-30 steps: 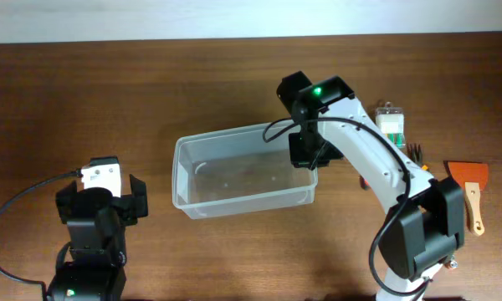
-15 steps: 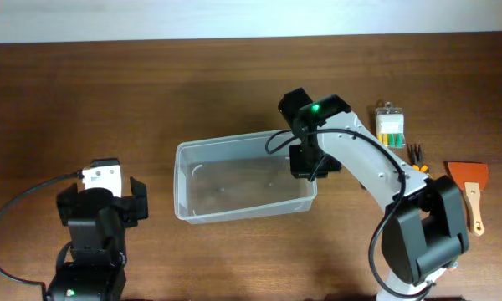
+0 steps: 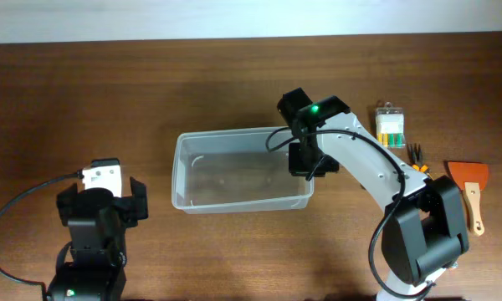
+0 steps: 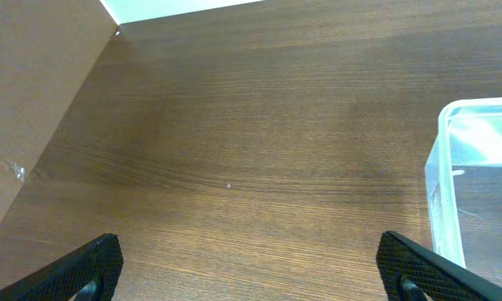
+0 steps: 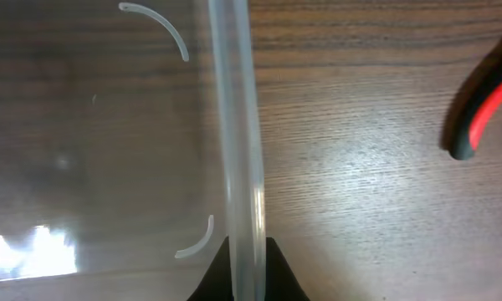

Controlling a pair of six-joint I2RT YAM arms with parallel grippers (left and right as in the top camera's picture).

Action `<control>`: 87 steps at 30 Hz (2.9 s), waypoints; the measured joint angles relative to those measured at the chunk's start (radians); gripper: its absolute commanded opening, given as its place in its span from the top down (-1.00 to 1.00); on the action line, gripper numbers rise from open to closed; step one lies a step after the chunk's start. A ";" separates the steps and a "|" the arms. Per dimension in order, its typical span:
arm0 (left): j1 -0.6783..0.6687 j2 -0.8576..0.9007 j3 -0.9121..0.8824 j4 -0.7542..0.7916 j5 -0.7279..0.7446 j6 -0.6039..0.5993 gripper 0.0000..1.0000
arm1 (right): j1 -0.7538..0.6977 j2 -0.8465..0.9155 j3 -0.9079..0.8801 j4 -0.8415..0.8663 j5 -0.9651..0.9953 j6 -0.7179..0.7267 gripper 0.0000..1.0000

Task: Pack container
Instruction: 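Adjust the container position slightly right while holding its wall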

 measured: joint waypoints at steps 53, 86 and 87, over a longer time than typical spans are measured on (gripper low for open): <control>0.000 0.000 0.000 -0.019 0.000 0.000 -0.98 | -0.002 0.004 -0.014 -0.052 -0.002 -0.087 0.92; 0.000 0.000 0.000 -0.019 0.000 0.000 -0.98 | -0.100 0.004 -0.012 -0.055 -0.036 -0.169 0.92; 0.000 0.000 0.000 -0.019 0.000 0.000 -0.98 | -0.100 0.004 -0.012 -0.055 -0.036 -0.179 0.92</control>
